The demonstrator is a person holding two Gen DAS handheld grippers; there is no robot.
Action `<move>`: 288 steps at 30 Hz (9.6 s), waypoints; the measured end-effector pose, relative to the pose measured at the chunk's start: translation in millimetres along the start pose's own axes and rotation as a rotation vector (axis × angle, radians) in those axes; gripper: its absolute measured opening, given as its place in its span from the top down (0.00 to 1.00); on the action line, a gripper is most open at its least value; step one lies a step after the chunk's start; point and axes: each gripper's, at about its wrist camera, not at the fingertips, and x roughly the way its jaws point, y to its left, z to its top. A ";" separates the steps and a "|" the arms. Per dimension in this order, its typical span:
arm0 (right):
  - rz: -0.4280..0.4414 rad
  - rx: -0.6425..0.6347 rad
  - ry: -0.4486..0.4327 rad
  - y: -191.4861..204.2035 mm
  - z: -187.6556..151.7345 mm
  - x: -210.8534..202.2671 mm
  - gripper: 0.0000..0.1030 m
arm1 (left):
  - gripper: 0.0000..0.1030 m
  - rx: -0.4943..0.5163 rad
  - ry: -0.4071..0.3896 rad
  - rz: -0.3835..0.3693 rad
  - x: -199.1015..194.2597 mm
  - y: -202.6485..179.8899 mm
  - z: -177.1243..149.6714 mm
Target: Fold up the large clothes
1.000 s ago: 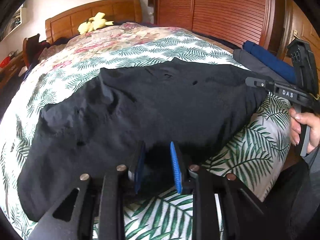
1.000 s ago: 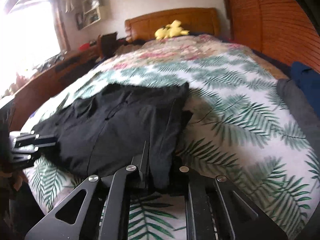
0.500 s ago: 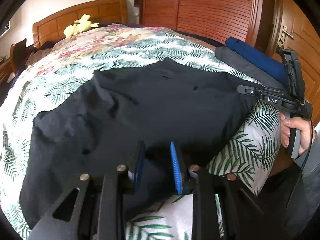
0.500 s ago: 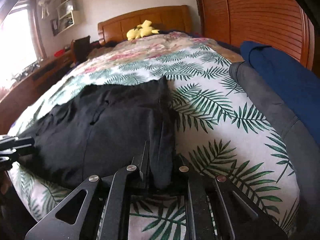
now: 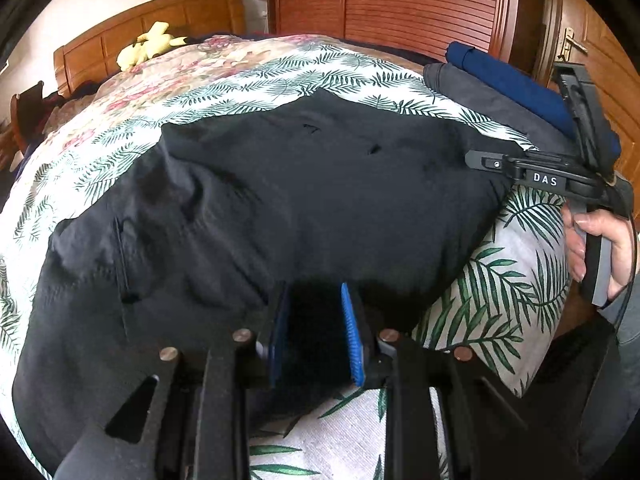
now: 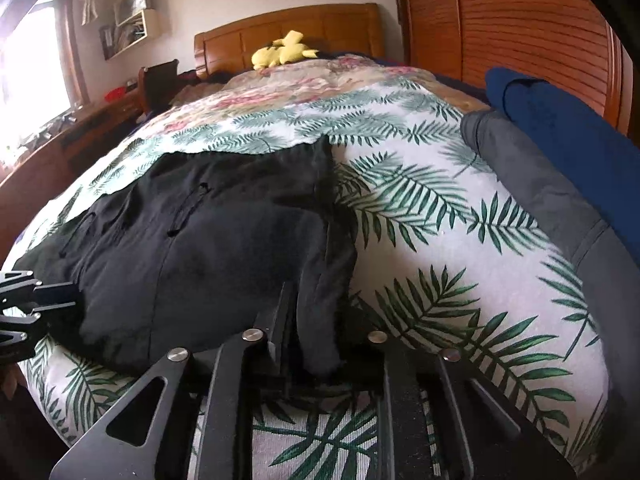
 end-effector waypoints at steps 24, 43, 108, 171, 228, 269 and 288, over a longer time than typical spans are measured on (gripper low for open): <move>0.217 0.167 -0.072 -3.2 20.0 -22.9 0.88 | 0.77 -0.020 -0.013 -0.014 -5.0 3.3 -0.5; 0.312 -0.009 -0.231 110.4 71.1 -52.3 0.90 | 0.77 -0.096 -0.175 0.046 -114.4 74.2 -37.6; 0.299 -0.238 0.019 206.5 20.2 20.1 0.54 | 0.76 -0.212 -0.081 0.066 -79.6 124.1 -49.5; 0.471 -0.152 0.214 253.5 -22.9 7.3 0.43 | 0.94 -0.298 -0.181 0.264 -146.3 183.9 -134.7; 0.432 -0.026 0.199 213.8 86.0 175.6 0.15 | 0.78 -0.351 -0.025 0.195 -130.8 192.5 -154.1; 0.415 -0.214 0.030 317.7 129.6 90.8 0.83 | 0.97 -0.396 -0.288 0.303 -209.8 247.3 -177.3; 0.526 -0.419 0.091 545.0 128.7 117.2 0.84 | 0.98 -0.538 -0.270 0.535 -292.3 375.4 -281.4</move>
